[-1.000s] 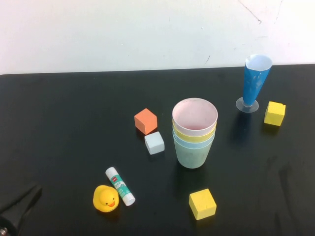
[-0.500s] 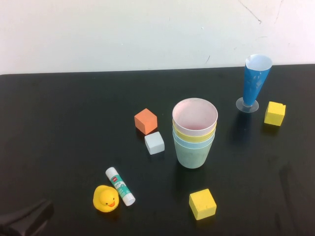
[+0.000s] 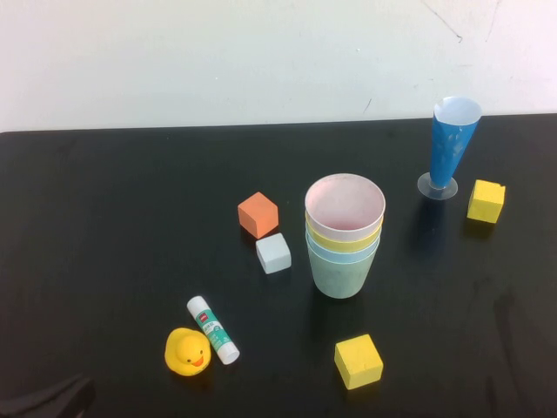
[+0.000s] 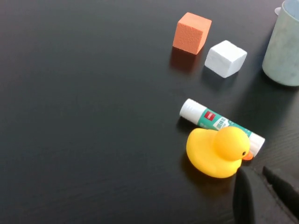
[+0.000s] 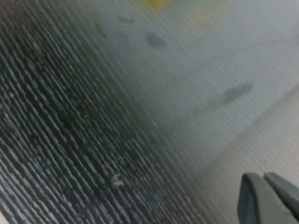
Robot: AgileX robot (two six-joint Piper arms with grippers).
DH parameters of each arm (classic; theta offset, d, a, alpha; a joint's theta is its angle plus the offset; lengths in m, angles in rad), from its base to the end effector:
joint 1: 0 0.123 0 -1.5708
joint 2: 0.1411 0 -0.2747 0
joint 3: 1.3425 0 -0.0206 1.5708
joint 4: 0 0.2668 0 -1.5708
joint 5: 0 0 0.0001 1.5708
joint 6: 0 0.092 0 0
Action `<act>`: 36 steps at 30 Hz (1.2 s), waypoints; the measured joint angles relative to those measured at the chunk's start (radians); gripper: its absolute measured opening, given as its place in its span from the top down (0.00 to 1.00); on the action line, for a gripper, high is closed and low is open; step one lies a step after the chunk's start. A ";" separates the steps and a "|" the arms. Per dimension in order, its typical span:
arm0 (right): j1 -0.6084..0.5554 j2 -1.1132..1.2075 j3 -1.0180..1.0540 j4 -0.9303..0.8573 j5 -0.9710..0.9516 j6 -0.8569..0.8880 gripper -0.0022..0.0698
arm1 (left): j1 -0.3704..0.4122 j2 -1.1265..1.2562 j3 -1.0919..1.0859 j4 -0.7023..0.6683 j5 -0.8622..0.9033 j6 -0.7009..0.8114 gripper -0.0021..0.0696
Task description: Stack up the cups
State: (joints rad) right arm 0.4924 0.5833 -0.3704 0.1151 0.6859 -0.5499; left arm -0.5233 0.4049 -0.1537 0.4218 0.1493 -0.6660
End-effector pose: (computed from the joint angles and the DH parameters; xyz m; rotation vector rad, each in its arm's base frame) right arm 0.1069 0.0649 0.2256 -1.1219 2.0976 0.1017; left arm 0.1063 -0.0548 0.2151 0.2178 1.8854 -0.4728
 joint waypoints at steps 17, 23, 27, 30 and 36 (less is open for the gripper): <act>0.000 0.000 0.000 0.000 -0.002 0.000 0.97 | 0.392 -0.360 0.035 -0.544 0.008 0.538 0.97; 0.000 0.000 0.000 0.000 -0.002 0.000 0.97 | 0.514 -0.401 0.086 -0.602 0.007 0.625 0.97; 0.000 0.000 0.000 0.000 -0.002 0.000 0.97 | 0.524 -0.413 0.166 -0.602 0.011 0.631 0.97; 0.000 0.000 0.000 0.000 -0.002 0.000 0.97 | 0.525 -0.415 0.173 -0.585 0.091 0.631 0.97; 0.000 0.000 0.000 0.000 -0.002 0.000 0.97 | 0.525 -0.417 0.173 -0.556 0.159 0.631 0.97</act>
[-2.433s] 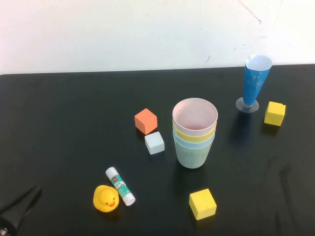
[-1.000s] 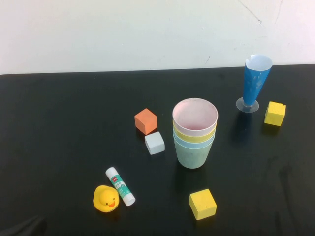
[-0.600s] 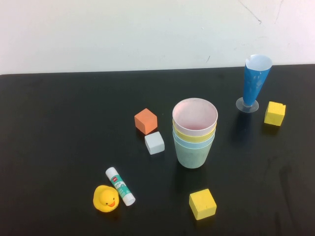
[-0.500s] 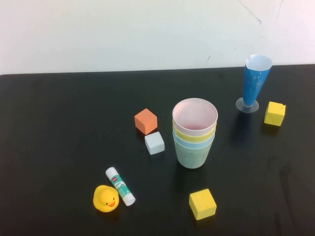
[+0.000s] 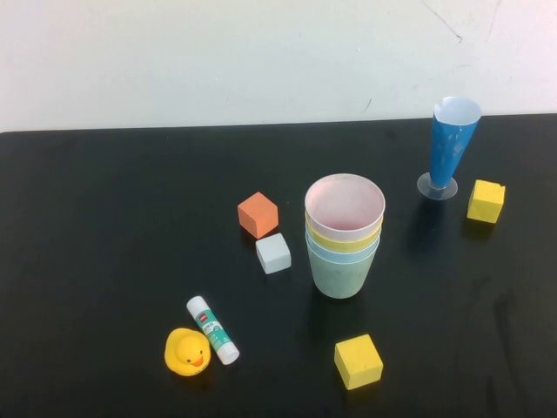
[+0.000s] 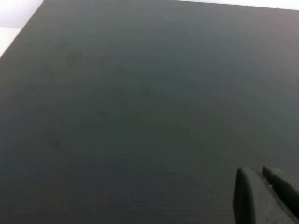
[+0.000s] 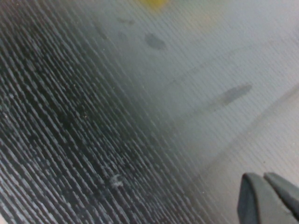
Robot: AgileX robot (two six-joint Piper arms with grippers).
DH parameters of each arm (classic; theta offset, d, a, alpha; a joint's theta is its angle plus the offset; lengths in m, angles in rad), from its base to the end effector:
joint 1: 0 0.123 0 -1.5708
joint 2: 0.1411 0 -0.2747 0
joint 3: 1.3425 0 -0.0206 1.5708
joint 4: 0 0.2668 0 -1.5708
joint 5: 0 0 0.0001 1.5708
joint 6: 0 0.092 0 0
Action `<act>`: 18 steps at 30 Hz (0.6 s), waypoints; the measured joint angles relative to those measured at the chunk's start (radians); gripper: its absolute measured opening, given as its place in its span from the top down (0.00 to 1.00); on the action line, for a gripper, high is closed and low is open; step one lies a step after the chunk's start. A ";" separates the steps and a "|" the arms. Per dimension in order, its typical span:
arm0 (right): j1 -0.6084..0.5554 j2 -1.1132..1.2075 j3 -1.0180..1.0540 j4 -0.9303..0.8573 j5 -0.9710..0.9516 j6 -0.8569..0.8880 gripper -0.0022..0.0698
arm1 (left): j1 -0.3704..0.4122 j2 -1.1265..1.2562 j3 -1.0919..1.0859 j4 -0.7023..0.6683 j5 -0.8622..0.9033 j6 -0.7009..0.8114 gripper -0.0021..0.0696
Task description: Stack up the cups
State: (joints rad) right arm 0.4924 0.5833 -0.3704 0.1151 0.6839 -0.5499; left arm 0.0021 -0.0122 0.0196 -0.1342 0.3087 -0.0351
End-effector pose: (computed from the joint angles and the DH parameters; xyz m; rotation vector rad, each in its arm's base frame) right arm 0.1070 0.0650 0.2257 -1.1208 2.0959 0.1015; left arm 0.0815 -0.0036 0.1794 -0.1194 1.7955 -0.1516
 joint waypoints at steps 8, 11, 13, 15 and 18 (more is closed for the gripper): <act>0.000 0.000 0.000 0.000 0.000 0.000 0.97 | 0.000 0.000 0.000 0.004 0.002 0.000 0.97; 0.000 0.000 0.000 0.000 0.000 0.000 0.97 | 0.000 0.000 0.000 0.006 0.002 0.000 0.97; 0.000 0.000 0.000 0.000 0.000 0.000 0.97 | 0.000 0.000 0.000 0.006 0.002 0.000 0.97; 0.000 0.000 0.000 0.000 0.000 0.000 0.97 | 0.000 0.000 0.000 0.006 0.002 0.000 0.97; 0.000 0.000 0.000 0.000 0.000 0.000 0.97 | 0.000 0.000 0.000 0.006 0.002 0.000 0.97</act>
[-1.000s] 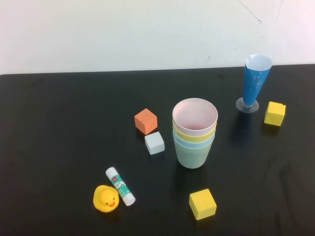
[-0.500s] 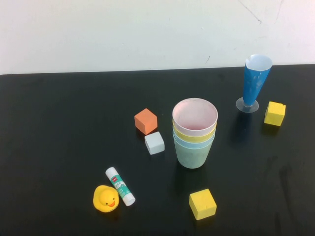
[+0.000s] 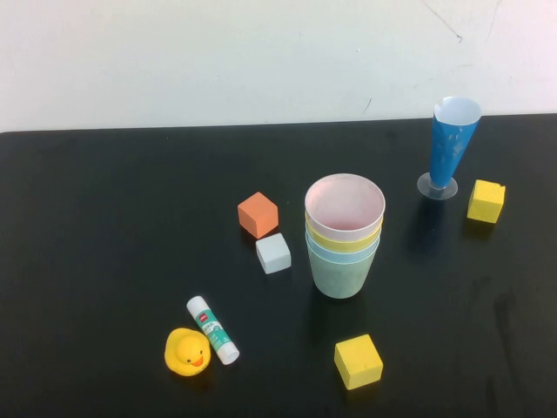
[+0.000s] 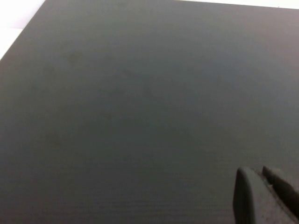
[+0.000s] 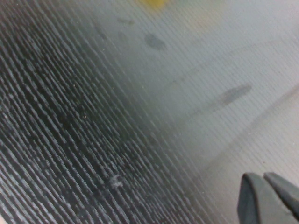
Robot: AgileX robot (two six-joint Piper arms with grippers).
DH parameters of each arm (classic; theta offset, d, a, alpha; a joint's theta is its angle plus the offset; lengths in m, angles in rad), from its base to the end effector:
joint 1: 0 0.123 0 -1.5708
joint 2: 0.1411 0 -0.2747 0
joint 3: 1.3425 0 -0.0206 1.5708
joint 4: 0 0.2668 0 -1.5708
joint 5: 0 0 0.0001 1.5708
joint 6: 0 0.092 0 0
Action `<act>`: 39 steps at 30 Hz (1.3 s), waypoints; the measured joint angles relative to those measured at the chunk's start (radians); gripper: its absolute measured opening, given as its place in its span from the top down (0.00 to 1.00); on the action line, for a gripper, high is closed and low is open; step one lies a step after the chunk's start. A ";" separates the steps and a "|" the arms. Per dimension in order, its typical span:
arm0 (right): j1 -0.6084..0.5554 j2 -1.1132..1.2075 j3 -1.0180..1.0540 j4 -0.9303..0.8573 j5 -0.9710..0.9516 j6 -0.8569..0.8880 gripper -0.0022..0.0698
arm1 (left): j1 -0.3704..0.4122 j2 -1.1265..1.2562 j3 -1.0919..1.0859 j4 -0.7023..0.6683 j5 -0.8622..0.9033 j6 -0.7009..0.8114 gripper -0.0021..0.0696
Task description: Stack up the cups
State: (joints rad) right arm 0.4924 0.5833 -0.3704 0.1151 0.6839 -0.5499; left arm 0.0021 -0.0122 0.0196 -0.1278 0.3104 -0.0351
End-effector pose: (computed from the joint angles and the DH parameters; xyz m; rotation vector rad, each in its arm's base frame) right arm 0.1070 0.0650 0.2257 -1.1208 2.0959 0.1015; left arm 0.0814 -0.0034 0.1792 -0.1152 1.7975 -0.1456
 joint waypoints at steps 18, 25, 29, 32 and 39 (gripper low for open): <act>-0.168 -0.153 0.000 -0.222 0.000 -0.022 0.97 | 0.000 0.000 0.000 0.002 0.000 0.000 0.97; -0.449 -0.317 0.016 -0.210 -0.017 -0.007 0.97 | 0.000 0.000 0.000 0.004 0.000 0.000 0.97; -0.585 -0.441 0.124 -0.146 -0.125 0.004 0.97 | 0.000 0.000 0.000 0.004 0.000 0.000 0.97; -0.635 -0.543 0.240 -0.079 -0.194 0.008 0.97 | 0.000 0.000 0.000 0.004 0.000 -0.002 0.97; -0.659 -0.595 0.386 -0.001 -0.297 0.016 0.97 | 0.000 -0.002 0.000 0.006 0.000 -0.002 0.97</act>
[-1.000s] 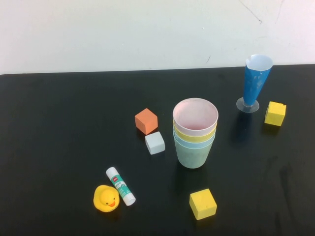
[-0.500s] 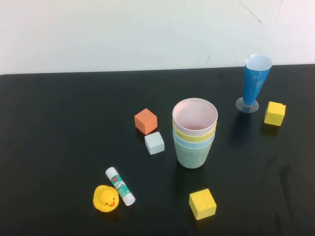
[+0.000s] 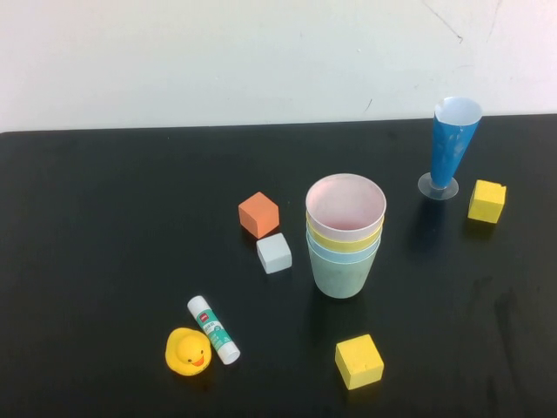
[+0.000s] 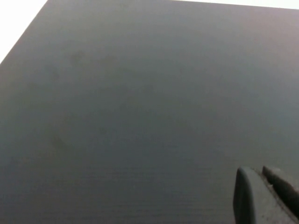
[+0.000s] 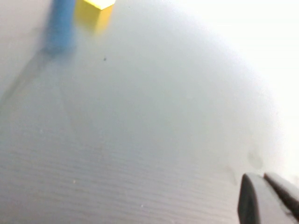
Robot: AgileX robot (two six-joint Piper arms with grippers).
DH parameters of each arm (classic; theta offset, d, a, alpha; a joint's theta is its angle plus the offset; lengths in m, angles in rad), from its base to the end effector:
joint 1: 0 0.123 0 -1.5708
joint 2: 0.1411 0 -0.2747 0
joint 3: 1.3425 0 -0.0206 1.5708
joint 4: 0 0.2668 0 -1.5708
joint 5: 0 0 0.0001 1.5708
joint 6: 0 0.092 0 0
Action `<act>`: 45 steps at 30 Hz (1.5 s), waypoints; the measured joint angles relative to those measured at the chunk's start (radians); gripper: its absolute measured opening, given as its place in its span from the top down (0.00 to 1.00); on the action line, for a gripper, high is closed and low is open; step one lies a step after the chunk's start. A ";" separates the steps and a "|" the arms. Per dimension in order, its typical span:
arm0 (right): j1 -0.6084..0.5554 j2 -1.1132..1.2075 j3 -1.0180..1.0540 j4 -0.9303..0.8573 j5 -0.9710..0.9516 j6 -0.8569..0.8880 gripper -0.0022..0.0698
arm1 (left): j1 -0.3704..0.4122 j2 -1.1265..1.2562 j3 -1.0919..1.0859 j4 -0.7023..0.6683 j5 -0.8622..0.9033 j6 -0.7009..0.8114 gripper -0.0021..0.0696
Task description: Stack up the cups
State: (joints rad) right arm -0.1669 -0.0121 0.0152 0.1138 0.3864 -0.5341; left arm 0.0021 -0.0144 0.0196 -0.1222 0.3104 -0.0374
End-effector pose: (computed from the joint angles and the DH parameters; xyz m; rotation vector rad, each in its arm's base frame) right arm 0.0790 -0.0093 0.1740 -0.2758 1.8669 -0.3696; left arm 0.0813 -0.0033 0.1794 -0.1135 1.7955 -0.1419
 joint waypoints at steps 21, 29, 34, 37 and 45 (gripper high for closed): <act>0.000 -0.002 0.005 0.017 -0.021 0.072 0.97 | 0.000 0.000 0.000 0.000 0.000 0.000 0.97; 0.000 -0.002 0.005 -0.107 -0.025 0.378 0.97 | 0.000 0.000 0.000 0.000 0.000 0.000 0.97; 0.000 -0.002 0.005 -0.114 -0.025 0.426 0.97 | 0.000 0.000 0.000 0.000 0.000 0.000 0.97; 0.000 -0.002 0.005 -0.114 -0.025 0.430 0.97 | 0.000 0.000 0.000 0.000 0.000 0.000 0.97; 0.013 -0.002 0.005 -0.114 -0.025 0.430 0.97 | 0.000 0.000 0.000 0.000 0.000 0.000 0.97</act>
State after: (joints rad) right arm -0.1544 -0.0141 0.0197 0.0000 0.3610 -0.1039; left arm 0.0021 -0.0144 0.0196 -0.1222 0.3104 -0.0374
